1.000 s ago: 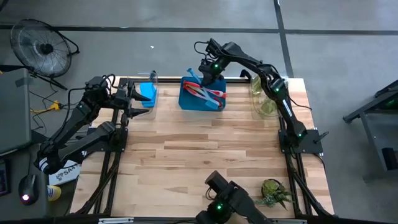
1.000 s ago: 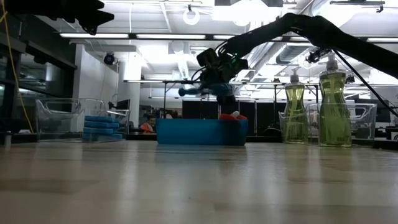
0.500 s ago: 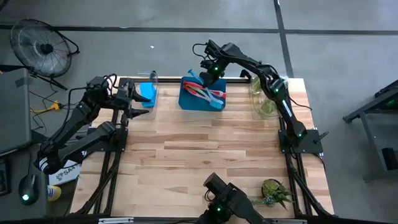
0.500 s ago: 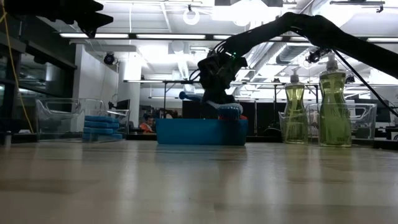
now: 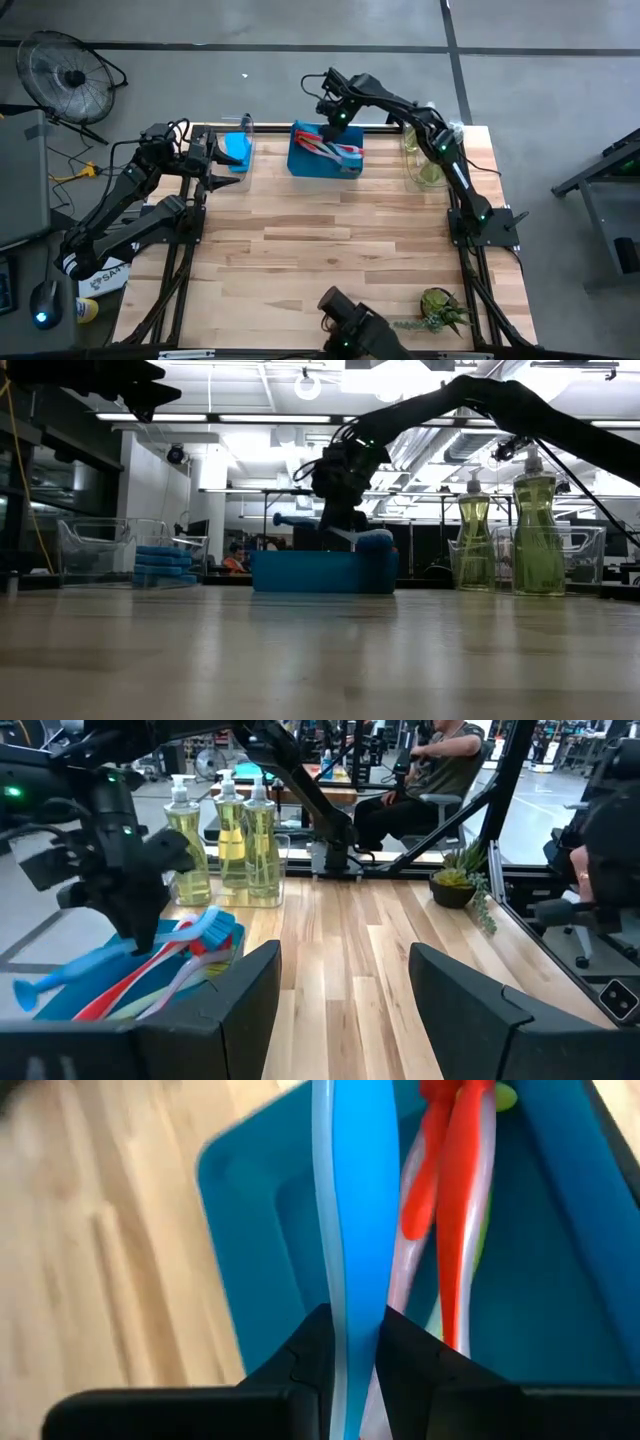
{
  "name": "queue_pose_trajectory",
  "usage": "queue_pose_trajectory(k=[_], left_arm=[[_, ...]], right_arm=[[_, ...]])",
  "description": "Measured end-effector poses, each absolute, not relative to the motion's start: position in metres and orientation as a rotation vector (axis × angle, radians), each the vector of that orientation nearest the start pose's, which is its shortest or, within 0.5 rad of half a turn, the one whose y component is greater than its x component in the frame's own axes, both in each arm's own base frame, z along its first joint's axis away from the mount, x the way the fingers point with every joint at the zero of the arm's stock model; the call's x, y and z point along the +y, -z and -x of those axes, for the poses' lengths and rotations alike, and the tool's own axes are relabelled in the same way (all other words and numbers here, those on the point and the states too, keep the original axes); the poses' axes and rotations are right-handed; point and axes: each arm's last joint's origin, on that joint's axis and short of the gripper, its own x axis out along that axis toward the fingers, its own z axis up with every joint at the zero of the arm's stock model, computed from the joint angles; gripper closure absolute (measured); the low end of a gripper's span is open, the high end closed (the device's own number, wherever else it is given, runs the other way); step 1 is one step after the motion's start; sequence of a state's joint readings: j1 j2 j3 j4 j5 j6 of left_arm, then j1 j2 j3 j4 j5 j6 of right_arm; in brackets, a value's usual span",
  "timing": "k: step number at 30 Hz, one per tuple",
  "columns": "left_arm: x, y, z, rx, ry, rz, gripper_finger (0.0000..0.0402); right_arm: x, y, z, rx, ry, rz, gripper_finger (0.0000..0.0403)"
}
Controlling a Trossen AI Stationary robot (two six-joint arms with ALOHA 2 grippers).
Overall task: Pick & Place Kitchen Sink Supplies
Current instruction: Put the blue dish brush into the blue bin
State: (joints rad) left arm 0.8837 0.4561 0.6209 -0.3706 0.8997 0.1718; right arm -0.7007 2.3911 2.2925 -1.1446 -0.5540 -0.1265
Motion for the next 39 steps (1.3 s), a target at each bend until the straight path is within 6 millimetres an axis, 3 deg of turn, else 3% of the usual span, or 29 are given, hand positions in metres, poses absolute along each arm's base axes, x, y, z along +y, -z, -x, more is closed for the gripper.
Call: queue_pose_trajectory(k=[7, 16, 20, 25, 39], left_arm=[[0.062, -0.302, -0.080, 0.127, 0.026, -0.011, 0.0186], [0.063, -0.302, -0.080, 0.130, 0.008, -0.020, 0.0186], [0.063, -0.302, -0.080, 0.130, 0.008, -0.020, 0.0186], [0.063, -0.302, -0.080, 0.130, 0.006, -0.020, 0.0186], [0.063, -0.302, -0.080, 0.130, 0.006, -0.020, 0.0186]], right_arm=[[-0.287, -0.229, -0.400, 1.094, 0.104, -0.473, 0.0352], [-0.270, -0.229, -0.413, 1.110, 0.155, -0.499, 0.0352], [-0.264, -0.218, -0.420, 1.140, 0.151, -0.490, 0.0352], [-0.263, -0.199, -0.426, 1.183, 0.168, -0.502, 0.0351], [-0.273, -0.199, -0.424, 1.178, 0.353, -0.494, 0.0329]])
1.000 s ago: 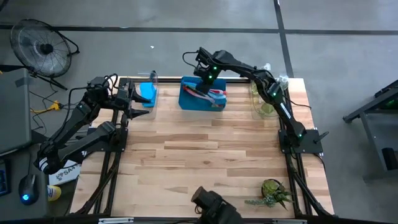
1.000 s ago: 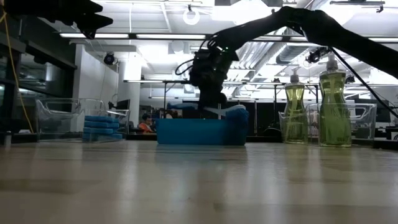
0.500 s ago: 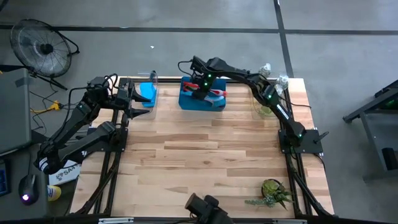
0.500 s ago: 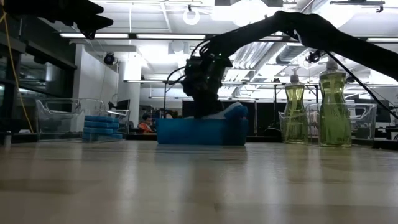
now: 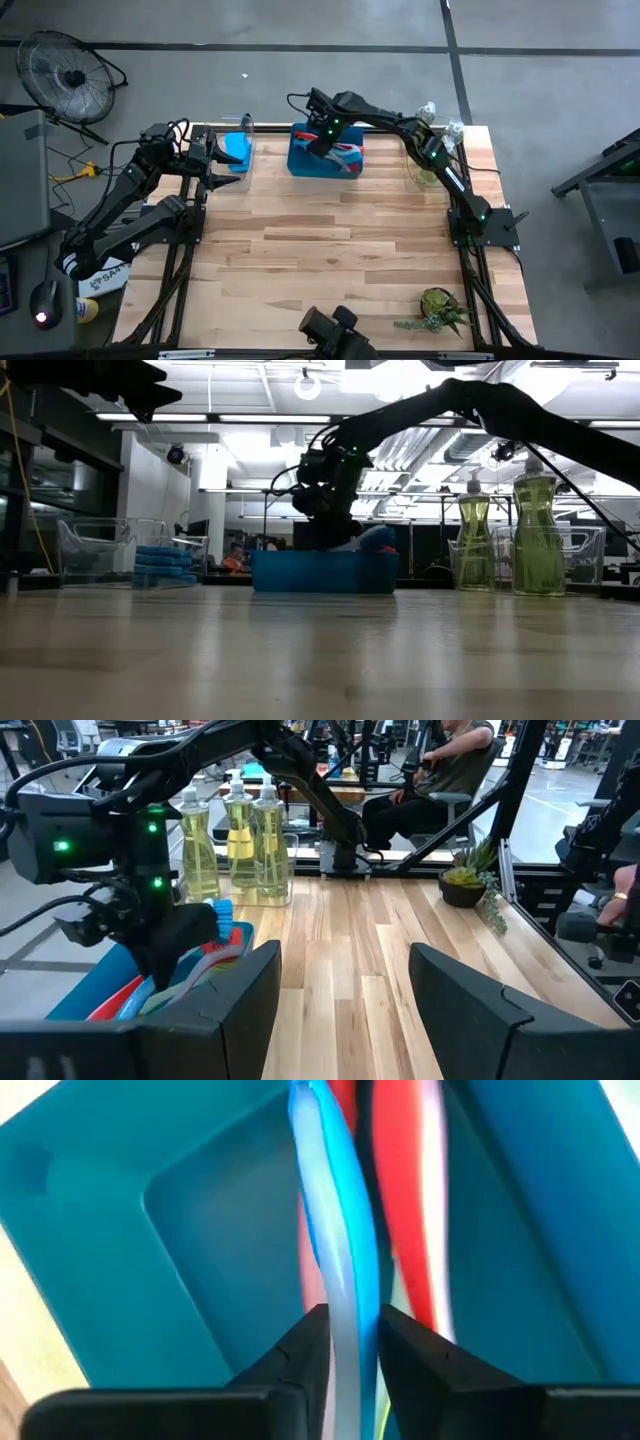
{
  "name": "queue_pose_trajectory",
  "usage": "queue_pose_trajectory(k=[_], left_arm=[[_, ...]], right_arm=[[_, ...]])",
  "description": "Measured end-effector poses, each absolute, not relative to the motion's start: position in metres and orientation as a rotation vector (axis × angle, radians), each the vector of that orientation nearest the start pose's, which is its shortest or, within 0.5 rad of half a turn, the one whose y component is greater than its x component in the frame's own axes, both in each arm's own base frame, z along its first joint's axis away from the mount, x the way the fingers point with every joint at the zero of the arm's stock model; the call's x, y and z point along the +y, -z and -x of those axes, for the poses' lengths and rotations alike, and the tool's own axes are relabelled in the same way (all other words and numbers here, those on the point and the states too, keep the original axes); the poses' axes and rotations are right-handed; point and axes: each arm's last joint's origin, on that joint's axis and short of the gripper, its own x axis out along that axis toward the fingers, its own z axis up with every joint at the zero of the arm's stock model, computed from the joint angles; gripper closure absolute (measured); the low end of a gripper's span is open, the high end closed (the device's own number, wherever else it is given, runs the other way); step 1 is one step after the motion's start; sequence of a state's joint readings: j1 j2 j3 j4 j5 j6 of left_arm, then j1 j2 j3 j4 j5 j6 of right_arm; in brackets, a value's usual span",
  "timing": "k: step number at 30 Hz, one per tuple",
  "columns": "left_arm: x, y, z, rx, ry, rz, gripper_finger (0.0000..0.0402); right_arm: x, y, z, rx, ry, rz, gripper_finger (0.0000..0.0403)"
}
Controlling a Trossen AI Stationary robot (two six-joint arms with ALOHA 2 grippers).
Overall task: Pick & Place Kitchen Sink Supplies
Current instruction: Put the blue dish brush into the blue bin, then return to Home Position
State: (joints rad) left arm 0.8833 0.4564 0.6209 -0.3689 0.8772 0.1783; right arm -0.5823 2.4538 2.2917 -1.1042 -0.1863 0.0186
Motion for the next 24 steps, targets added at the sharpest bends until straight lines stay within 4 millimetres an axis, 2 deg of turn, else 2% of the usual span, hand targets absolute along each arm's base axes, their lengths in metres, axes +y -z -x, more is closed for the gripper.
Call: queue_pose_trajectory(k=[5, 14, 19, 24], left_arm=[[0.063, -0.302, -0.080, 0.130, 0.006, -0.021, 0.0186], [0.063, -0.302, -0.080, 0.131, 0.000, -0.026, 0.0186], [0.064, -0.301, -0.080, 0.138, -0.044, -0.032, 0.0186], [0.065, -0.302, -0.080, 0.140, -0.077, -0.044, 0.0186]], right_arm=[[-0.274, -0.199, -0.424, 1.163, 0.357, -0.525, 0.0300], [-0.275, -0.205, -0.422, 1.143, 0.341, -0.574, 0.0220], [-0.274, -0.227, -0.417, 1.126, 0.339, -0.576, 0.0209], [-0.266, -0.263, -0.409, 1.057, 0.340, -0.541, 0.0221]])
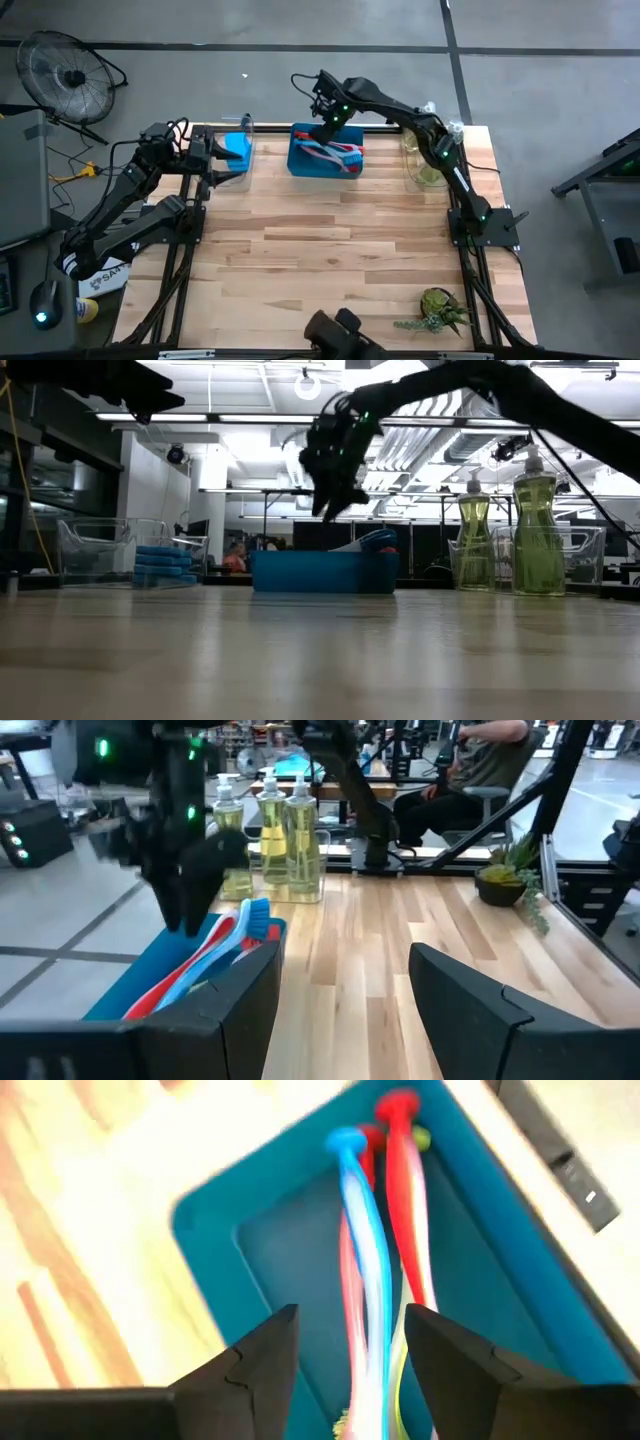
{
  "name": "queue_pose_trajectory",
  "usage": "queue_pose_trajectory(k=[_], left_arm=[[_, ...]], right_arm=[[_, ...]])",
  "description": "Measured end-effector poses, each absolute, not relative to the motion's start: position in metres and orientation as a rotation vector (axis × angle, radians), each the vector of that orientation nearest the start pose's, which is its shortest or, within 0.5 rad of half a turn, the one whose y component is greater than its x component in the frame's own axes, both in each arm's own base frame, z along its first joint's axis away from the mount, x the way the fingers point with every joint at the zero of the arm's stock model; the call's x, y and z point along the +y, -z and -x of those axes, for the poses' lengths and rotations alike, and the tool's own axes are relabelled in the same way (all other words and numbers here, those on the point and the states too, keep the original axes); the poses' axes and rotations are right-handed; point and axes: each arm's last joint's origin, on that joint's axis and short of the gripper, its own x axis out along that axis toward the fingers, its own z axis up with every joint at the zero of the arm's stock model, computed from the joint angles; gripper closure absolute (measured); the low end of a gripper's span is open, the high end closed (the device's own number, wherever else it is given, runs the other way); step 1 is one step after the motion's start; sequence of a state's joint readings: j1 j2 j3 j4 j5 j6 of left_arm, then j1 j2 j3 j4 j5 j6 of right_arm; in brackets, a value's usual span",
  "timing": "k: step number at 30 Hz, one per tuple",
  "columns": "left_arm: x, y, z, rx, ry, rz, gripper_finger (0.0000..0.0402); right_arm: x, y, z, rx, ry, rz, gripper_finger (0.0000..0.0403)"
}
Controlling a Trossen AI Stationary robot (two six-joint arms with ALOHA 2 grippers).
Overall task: Pick & Place Kitchen Sink Supplies
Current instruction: Return to Home Position
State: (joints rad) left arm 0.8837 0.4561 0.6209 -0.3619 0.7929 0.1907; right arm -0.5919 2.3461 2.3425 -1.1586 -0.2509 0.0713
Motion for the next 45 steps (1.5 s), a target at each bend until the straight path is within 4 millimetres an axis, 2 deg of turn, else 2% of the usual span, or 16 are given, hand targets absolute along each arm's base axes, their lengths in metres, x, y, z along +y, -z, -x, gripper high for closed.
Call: queue_pose_trajectory(k=[5, 10, 13, 17, 21, 25, 29, 32, 37, 40, 45], left_arm=[[0.065, -0.302, -0.079, 0.144, -0.109, -0.059, 0.0187], [0.062, -0.302, -0.077, 0.141, -0.118, -0.065, 0.0208], [0.058, -0.301, -0.073, 0.147, -0.120, -0.064, 0.0239], [0.049, -0.297, -0.065, 0.178, -0.135, -0.074, 0.0290], [0.039, -0.292, -0.056, 0.200, -0.171, -0.087, 0.0339], [0.033, -0.278, -0.050, 0.177, -0.190, -0.097, 0.0388], [0.033, -0.255, -0.050, 0.157, -0.210, -0.044, 0.0395], [0.032, -0.247, -0.050, 0.095, -0.218, -0.032, 0.0400], [0.035, -0.229, -0.052, 0.078, -0.209, -0.005, 0.0401], [0.039, -0.216, -0.058, 0.093, -0.184, -0.005, 0.0401], [0.046, -0.196, -0.071, -0.014, -0.143, 0.023, 0.0401]], right_arm=[[-0.247, -0.308, -0.402, 0.968, 0.354, -0.465, 0.0246], [-0.212, -0.348, -0.399, 0.897, 0.281, -0.358, 0.0286], [-0.188, -0.360, -0.401, 0.892, 0.202, -0.306, 0.0316], [-0.161, -0.364, -0.407, 0.912, 0.130, -0.275, 0.0359], [-0.141, -0.357, -0.417, 0.924, 0.079, -0.255, 0.0396], [-0.124, -0.335, -0.428, 0.943, 0.029, -0.280, 0.0397], [-0.106, -0.314, -0.432, 0.898, 0.004, -0.322, 0.0401], [-0.090, -0.301, -0.427, 0.818, 0.005, -0.361, 0.0402], [-0.066, -0.281, -0.400, 0.621, 0.049, -0.446, 0.0402], [-0.053, -0.269, -0.373, 0.507, 0.097, -0.502, 0.0402], [-0.037, -0.258, -0.324, 0.353, 0.195, -0.560, 0.0402]])
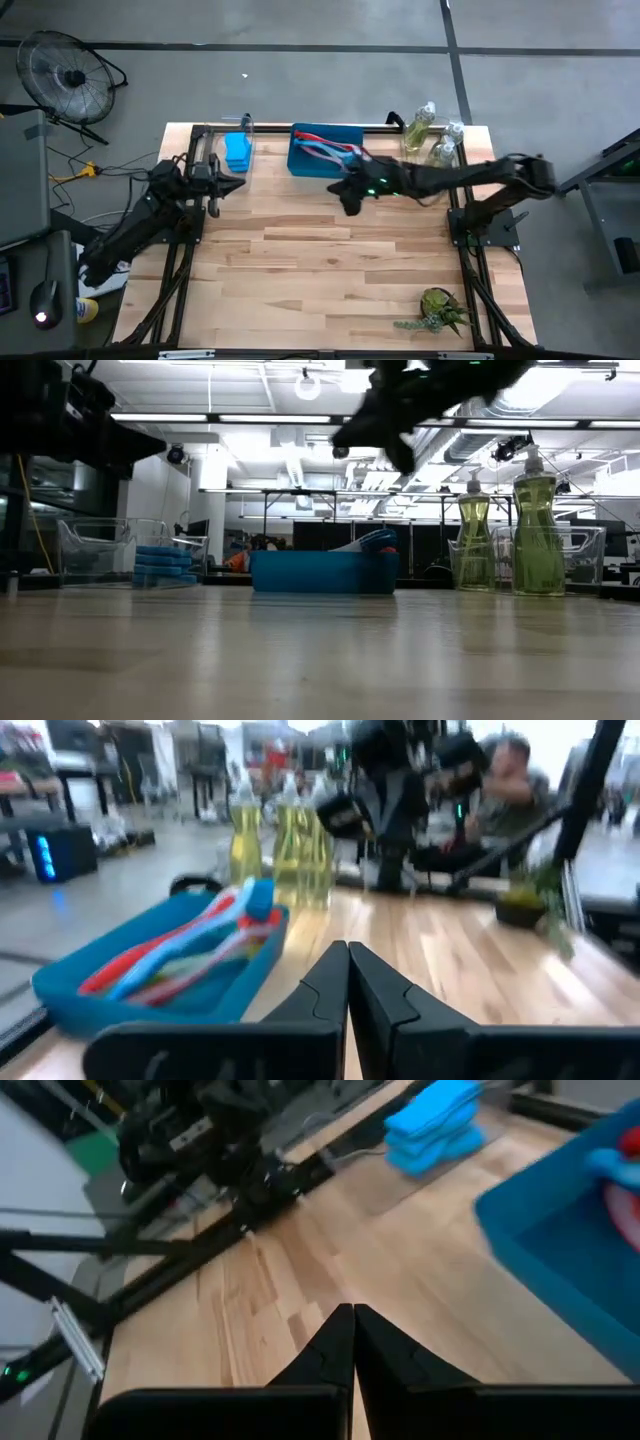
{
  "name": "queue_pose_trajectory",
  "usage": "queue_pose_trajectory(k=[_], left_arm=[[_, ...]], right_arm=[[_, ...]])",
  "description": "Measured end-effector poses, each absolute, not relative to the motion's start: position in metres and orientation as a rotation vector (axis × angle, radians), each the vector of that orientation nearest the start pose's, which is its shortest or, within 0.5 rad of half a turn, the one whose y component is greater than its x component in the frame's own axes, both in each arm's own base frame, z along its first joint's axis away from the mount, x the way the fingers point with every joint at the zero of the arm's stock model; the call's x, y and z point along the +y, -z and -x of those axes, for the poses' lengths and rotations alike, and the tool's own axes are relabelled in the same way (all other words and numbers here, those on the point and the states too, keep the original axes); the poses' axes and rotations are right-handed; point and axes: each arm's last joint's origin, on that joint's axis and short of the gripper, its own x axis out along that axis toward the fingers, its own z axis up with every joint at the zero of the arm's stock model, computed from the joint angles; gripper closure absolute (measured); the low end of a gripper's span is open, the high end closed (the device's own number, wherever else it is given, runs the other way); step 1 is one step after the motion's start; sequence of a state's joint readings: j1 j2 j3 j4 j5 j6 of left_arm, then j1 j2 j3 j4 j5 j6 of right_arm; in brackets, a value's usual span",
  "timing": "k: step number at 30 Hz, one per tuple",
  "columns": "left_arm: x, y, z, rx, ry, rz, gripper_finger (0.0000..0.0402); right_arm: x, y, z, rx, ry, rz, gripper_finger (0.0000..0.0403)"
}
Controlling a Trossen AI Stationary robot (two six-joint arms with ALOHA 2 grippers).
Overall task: Pick & Place Kitchen Sink Supplies
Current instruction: Return to Home Position
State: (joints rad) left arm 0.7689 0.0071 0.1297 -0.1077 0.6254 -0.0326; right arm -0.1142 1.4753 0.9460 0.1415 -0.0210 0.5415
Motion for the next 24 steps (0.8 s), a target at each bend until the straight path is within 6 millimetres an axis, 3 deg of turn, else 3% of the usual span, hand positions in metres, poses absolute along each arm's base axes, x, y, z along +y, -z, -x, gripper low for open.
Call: queue_pose_trajectory(k=[5, 13, 24], left_arm=[[0.045, -0.177, -0.083, -0.072, -0.166, 0.081, 0.0401], [0.032, -0.179, -0.090, -0.105, -0.221, 0.071, 0.0401], [0.028, -0.179, -0.092, -0.104, -0.293, -0.001, 0.0401]], right_arm=[[-0.021, -0.245, -0.278, 0.215, 0.267, -0.582, 0.0402], [-0.001, -0.215, -0.221, 0.021, 0.257, -0.662, 0.0403], [-0.003, -0.183, -0.149, -0.106, 0.258, -0.693, 0.0403]])
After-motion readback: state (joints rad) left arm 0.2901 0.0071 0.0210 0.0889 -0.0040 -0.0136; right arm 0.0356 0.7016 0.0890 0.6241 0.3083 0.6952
